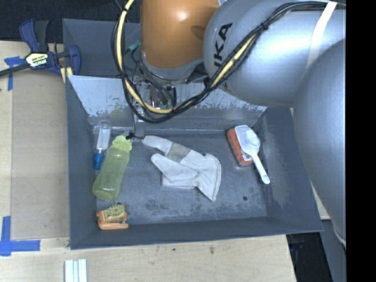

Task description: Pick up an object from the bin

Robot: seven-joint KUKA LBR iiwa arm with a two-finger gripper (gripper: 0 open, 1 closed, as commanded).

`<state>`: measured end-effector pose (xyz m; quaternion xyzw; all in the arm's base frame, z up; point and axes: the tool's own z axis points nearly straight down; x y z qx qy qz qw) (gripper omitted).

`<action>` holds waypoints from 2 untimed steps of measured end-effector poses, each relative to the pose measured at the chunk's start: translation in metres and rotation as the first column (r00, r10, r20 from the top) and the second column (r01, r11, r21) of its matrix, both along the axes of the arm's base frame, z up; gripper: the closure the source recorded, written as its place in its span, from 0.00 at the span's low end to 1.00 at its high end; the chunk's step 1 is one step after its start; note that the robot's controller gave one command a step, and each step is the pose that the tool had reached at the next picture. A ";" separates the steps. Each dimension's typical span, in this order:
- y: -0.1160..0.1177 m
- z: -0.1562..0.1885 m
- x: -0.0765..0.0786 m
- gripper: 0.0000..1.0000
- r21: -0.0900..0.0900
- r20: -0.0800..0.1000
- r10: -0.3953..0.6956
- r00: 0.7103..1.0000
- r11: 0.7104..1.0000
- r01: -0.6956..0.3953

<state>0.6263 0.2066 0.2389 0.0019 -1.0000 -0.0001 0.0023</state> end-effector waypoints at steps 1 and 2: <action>-0.001 0.006 0.001 0.00 0.001 0.008 -0.004 1.000 1.000 0.004; 0.010 -0.039 0.003 0.00 0.001 0.012 0.094 0.995 0.996 -0.094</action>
Offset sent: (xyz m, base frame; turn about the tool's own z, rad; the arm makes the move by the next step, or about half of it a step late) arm 0.0011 0.0187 -0.0738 -0.1619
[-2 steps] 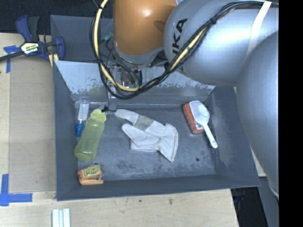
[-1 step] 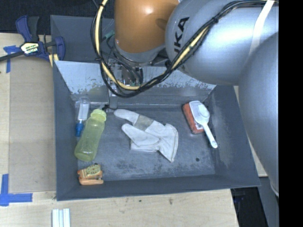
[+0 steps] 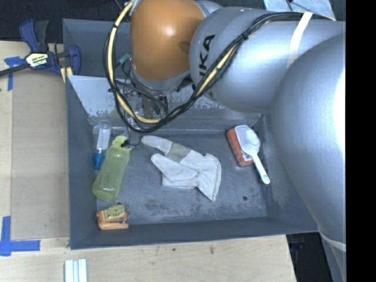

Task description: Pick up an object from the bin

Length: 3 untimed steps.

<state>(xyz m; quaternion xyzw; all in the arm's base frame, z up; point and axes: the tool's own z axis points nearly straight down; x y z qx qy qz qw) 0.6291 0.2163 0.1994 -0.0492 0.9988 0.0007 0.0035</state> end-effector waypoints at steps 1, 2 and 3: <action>0.006 -0.055 -0.028 0.00 -0.001 -0.004 0.162 0.987 0.987 -0.162; 0.012 -0.062 -0.013 0.00 -0.001 -0.003 0.238 0.971 0.971 -0.238; 0.005 -0.081 -0.012 0.00 -0.002 -0.004 0.391 0.921 0.921 -0.391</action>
Offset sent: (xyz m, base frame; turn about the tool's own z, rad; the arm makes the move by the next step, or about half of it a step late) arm -0.0067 0.0135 -0.0669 -0.2675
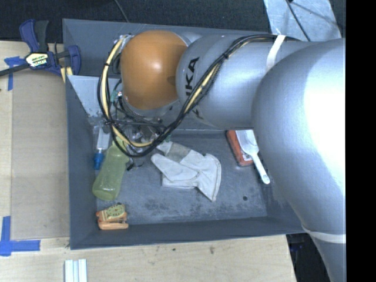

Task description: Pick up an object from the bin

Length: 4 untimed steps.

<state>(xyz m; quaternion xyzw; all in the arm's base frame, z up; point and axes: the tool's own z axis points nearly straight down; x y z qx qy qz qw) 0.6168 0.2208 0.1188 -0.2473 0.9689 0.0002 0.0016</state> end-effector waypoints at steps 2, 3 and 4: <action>0.011 -0.009 0.000 0.00 -0.001 0.000 0.292 0.957 0.957 -0.292; 0.018 -0.036 0.018 1.00 -0.002 0.020 0.580 0.814 0.814 -0.580; 0.018 -0.036 0.018 1.00 -0.002 0.020 0.580 0.814 0.814 -0.581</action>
Offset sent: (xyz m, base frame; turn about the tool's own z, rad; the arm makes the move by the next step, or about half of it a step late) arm -0.0042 0.0135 -0.0130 -0.4251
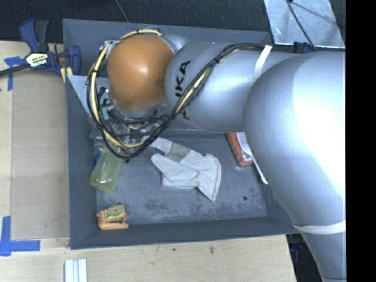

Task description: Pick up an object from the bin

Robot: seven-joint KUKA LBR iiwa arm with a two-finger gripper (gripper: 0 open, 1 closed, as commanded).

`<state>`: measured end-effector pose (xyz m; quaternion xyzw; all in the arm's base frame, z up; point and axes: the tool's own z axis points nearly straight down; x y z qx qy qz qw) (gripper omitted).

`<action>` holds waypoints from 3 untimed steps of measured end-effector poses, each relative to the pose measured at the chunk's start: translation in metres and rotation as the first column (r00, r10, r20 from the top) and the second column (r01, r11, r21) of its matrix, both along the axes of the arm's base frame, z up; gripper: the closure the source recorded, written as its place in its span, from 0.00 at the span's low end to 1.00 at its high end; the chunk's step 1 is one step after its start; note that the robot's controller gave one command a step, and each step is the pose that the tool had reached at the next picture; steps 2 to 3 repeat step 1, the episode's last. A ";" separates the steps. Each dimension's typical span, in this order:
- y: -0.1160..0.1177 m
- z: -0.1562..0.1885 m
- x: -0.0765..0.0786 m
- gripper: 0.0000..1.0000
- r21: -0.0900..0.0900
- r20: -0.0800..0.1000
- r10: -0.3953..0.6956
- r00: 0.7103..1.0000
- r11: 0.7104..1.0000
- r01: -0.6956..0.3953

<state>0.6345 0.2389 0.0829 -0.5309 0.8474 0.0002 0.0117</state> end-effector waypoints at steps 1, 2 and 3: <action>-0.017 0.004 -0.014 1.00 0.007 0.012 -0.081 0.997 0.997 0.081; -0.017 0.004 -0.014 1.00 0.007 0.012 -0.081 0.997 0.997 0.081; -0.017 0.004 -0.014 1.00 0.007 0.012 -0.081 0.997 0.997 0.081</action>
Offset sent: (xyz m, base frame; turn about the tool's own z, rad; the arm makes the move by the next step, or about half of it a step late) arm -0.0306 -0.0045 0.1222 -0.0259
